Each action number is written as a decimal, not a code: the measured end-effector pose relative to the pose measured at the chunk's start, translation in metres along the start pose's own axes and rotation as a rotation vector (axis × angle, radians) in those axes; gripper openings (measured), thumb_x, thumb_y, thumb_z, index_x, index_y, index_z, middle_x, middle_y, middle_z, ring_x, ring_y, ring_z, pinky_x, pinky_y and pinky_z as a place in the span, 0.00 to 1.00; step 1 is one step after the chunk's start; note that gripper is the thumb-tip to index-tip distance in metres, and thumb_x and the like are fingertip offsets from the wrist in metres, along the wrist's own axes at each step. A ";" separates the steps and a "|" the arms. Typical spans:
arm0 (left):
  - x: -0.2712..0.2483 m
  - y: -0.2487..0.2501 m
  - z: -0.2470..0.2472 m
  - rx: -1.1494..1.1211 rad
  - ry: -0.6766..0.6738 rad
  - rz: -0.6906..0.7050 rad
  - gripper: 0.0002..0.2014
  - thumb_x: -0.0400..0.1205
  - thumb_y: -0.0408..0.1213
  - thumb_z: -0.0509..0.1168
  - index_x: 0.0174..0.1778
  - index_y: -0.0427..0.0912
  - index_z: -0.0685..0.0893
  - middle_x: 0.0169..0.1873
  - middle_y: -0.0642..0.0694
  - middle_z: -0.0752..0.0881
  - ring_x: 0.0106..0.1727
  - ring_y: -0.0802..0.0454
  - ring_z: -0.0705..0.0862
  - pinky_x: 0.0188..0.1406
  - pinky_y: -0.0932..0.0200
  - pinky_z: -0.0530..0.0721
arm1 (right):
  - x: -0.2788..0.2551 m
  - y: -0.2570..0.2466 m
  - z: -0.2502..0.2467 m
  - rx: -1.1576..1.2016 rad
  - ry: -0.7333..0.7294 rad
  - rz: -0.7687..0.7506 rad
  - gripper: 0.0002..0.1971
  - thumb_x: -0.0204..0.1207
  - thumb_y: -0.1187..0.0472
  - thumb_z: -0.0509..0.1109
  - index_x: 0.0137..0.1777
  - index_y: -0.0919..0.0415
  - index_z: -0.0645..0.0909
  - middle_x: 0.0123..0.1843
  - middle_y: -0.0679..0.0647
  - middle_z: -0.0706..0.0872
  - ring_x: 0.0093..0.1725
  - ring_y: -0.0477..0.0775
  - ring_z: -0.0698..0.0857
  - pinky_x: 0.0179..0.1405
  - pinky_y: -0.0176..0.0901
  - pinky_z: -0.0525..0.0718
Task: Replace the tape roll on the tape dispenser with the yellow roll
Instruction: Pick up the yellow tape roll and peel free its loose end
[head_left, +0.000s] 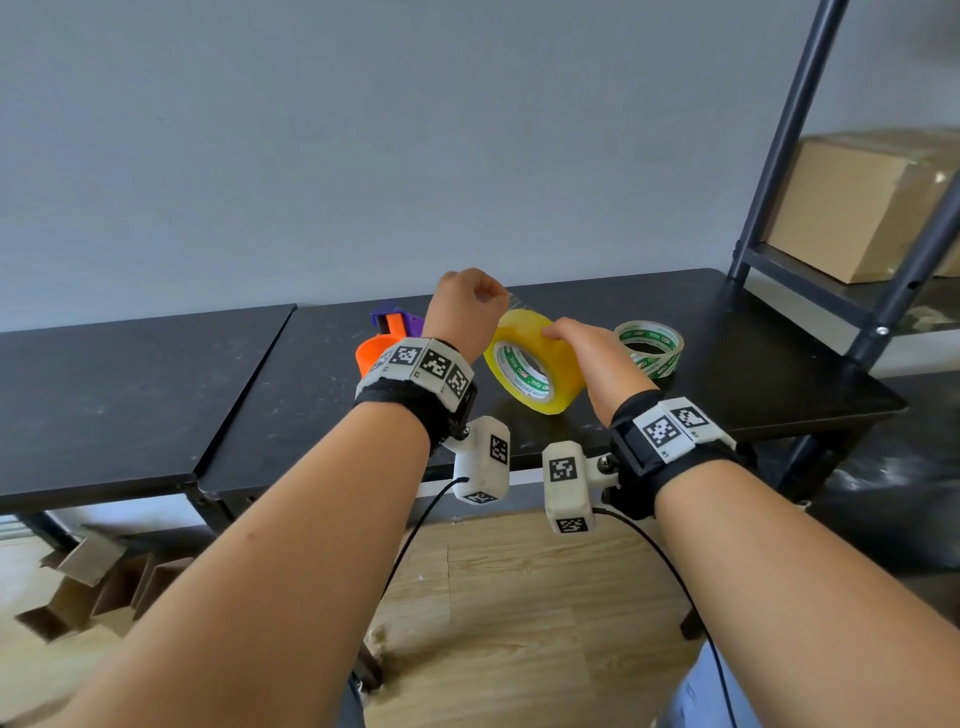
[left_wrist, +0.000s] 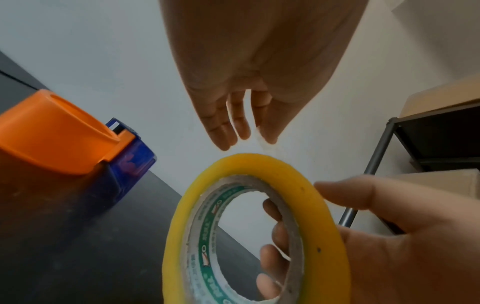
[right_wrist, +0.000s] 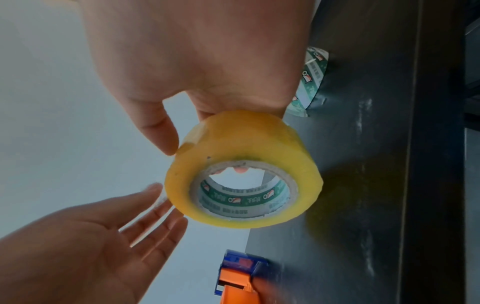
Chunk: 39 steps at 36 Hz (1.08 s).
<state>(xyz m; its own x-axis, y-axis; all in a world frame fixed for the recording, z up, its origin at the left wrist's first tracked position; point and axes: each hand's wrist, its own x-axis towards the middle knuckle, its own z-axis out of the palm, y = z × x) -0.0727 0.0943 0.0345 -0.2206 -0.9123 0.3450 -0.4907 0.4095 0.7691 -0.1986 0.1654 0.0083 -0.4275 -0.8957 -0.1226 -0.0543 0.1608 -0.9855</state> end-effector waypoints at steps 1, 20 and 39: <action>0.001 0.000 0.001 -0.020 0.003 -0.020 0.08 0.83 0.36 0.64 0.53 0.39 0.85 0.55 0.41 0.85 0.46 0.51 0.81 0.45 0.60 0.77 | 0.000 0.000 0.000 0.003 0.007 0.005 0.25 0.77 0.52 0.70 0.72 0.59 0.76 0.62 0.54 0.78 0.58 0.55 0.76 0.56 0.47 0.72; 0.000 0.001 0.009 -0.134 0.027 -0.075 0.07 0.87 0.36 0.55 0.55 0.40 0.77 0.46 0.47 0.89 0.49 0.50 0.85 0.44 0.60 0.80 | 0.006 -0.004 0.004 -0.050 0.054 -0.030 0.26 0.81 0.46 0.66 0.64 0.71 0.80 0.65 0.70 0.83 0.66 0.67 0.81 0.73 0.63 0.75; -0.007 0.012 0.011 -0.261 0.077 -0.029 0.10 0.84 0.30 0.57 0.41 0.49 0.76 0.37 0.41 0.89 0.46 0.39 0.89 0.52 0.43 0.89 | 0.007 0.000 0.003 0.037 0.095 -0.033 0.24 0.78 0.49 0.70 0.64 0.70 0.83 0.67 0.67 0.85 0.68 0.67 0.83 0.66 0.54 0.81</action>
<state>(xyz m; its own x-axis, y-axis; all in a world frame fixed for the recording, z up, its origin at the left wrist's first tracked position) -0.0865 0.1053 0.0350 -0.1396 -0.9251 0.3532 -0.2596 0.3784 0.8885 -0.1989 0.1581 0.0071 -0.5094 -0.8568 -0.0800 -0.0376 0.1150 -0.9926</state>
